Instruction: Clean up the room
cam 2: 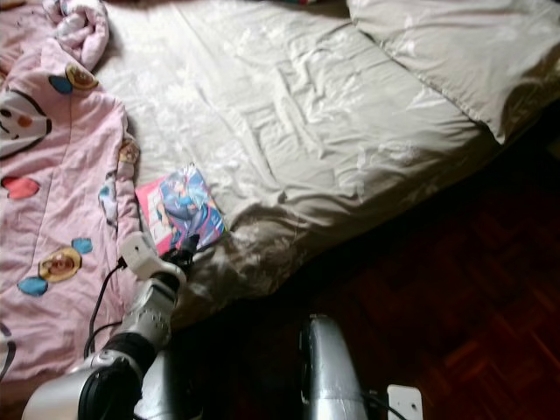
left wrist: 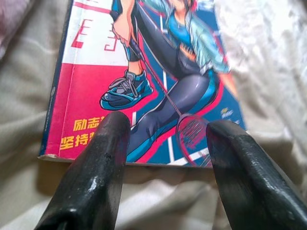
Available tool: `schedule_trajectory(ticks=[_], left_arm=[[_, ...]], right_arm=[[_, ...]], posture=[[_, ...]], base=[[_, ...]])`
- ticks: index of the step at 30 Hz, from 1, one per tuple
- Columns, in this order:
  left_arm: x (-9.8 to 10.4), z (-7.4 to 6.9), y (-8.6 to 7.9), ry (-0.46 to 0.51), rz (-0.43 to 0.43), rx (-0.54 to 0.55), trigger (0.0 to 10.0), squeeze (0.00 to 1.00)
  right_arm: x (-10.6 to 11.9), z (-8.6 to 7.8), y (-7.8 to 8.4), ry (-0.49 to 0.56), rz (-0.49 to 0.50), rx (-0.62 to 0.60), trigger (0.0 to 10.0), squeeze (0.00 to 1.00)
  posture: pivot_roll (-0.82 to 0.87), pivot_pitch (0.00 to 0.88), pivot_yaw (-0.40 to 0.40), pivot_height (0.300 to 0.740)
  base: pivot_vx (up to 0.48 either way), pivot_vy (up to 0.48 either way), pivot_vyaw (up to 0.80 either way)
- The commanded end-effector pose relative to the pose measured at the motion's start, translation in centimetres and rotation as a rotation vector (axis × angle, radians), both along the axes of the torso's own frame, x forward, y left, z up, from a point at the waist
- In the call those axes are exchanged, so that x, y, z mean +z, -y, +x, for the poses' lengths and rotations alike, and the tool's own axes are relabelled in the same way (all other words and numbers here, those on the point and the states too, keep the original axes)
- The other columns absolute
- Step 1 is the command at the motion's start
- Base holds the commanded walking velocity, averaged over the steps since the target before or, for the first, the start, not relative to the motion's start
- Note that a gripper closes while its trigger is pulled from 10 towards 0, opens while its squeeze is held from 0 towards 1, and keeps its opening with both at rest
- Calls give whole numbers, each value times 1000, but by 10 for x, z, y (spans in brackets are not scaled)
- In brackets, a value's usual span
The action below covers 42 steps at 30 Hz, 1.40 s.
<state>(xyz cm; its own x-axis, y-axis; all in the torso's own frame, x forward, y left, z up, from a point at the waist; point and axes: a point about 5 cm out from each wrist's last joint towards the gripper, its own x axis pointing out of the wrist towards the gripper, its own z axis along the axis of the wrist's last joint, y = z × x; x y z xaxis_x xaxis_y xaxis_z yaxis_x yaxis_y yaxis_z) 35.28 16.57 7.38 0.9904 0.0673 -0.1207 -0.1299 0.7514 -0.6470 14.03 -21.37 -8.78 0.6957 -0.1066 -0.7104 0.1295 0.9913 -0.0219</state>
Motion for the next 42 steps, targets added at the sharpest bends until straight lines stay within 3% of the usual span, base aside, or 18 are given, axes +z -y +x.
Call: schedule_trajectory(ticks=[1, 7, 12, 14, 15, 17, 19, 24, 28, 33, 36, 40, 42], left_arm=[[2, 1, 0, 27, -29, 10, 10000, 0], [16, 6, -7, 115, -23, -22, 10000, 0], [14, 2, -9, 140, 13, -93, 10000, 0], [10, -4, -16, 150, 39, -95, 10000, 0], [9, -6, -20, 150, 48, -90, 10000, 0], [8, -8, -23, 150, 50, -82, 10000, 0], [7, -9, -26, 148, 53, -80, 10000, 0], [6, -11, -29, 146, 55, -81, 10000, 0], [6, -12, -28, 148, 57, -81, 10000, 0], [13, -9, -33, 163, 70, -31, 10000, 0], [13, -8, -34, 158, 76, -22, 10000, 0], [8, -9, -32, 132, 57, -20, 10000, 0], [8, -9, -32, 132, 57, -20, 10000, 0]], right_arm=[[-8, -19, -1, -64, 11, -4, 10000, 0], [-2, -10, -2, 26, 11, -64, 10000, 0], [1, -7, 1, 52, -52, -169, 10000, 0], [2, -7, 4, 58, -127, -279, 10000, 0], [20, 9, 24, 201, -200, -328, 10000, 0], [46, 27, 48, 387, -281, -367, 10000, 0], [66, 34, 62, 474, -362, -405, 10000, 0], [86, 34, 80, 532, -455, -487, 10000, 0], [90, 35, 82, 550, -466, -508, 10000, 0], [102, 65, 72, 648, -332, -383, 10000, 0], [105, 71, 69, 661, -306, -365, 10000, 0], [130, 100, 56, 754, -229, -280, 10000, 0], [130, 100, 56, 754, -229, -280, 10000, 0]], posture=[[-171, 333, -37, 573], [-154, 314, -28, 573], [-148, 287, -14, 573], [-136, 270, -4, 573], [-130, 265, 0, 573], [-130, 261, 1, 573], [-131, 252, 2, 573], [-129, 239, 2, 573], [-125, 230, 2, 573], [-126, 231, 1, 573], [-126, 231, 1, 573], [-136, 252, -17, 573], [-136, 252, -17, 573]], base=[[0, 0, 0], [0, 0, 0], [0, 0, 0], [0, 0, 0], [0, 0, 0], [0, 0, 0], [0, 0, 0], [0, 0, 0], [0, 0, 0], [0, 0, 0], [0, 0, 0], [0, 0, 0], [0, 0, 0]])
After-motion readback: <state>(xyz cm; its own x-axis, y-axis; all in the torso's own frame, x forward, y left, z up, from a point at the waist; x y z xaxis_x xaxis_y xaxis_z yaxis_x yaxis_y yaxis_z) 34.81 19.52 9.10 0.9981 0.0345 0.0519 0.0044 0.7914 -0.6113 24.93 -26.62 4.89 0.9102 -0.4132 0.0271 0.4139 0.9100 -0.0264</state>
